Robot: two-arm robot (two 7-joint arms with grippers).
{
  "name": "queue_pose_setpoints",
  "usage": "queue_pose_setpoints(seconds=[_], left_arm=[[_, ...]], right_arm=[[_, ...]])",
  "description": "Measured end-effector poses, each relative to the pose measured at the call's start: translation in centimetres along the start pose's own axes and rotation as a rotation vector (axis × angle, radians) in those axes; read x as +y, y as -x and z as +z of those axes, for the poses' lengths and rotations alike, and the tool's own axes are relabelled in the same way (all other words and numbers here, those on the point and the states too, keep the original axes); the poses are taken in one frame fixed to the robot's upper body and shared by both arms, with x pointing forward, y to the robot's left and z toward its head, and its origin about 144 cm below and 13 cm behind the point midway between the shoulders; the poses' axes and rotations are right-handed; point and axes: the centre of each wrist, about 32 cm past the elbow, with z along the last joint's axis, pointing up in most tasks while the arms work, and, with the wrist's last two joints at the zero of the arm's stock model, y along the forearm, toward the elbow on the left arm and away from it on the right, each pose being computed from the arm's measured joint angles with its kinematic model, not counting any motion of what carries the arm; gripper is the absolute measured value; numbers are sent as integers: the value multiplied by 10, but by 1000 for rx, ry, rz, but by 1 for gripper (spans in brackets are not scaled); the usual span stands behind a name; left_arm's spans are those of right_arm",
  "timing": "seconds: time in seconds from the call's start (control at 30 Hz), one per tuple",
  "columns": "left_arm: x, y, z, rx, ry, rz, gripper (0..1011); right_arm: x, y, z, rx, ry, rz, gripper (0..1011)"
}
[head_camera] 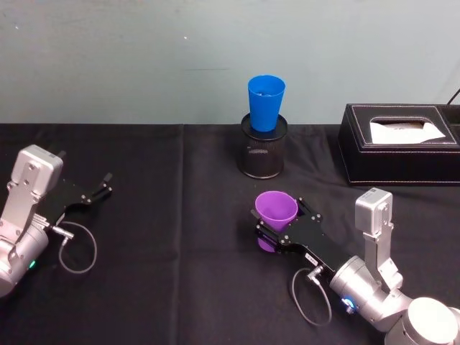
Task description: Pick up one cup with a gripper and tap it against the other cup.
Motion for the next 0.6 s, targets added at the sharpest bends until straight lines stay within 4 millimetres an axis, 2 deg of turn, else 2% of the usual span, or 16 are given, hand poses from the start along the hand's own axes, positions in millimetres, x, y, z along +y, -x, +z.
queue_pose_setpoints(seconds=[0.1, 0.17, 0.2, 0.27, 0.6], left_arm=[[0, 0, 0, 0, 0, 0, 1000], [0, 0, 0, 0, 0, 0, 1000], [0, 0, 0, 0, 0, 0, 1000], [0, 0, 0, 0, 0, 0, 1000], [0, 0, 0, 0, 0, 0, 1000]], right_arm=[[0, 0, 0, -1, -1, 0, 855], [0, 0, 0, -2, -2, 0, 941], [0, 0, 0, -2, -2, 0, 941], [0, 0, 0, -2, -3, 0, 1002], [1, 1, 4, -10, -15, 7, 1002]])
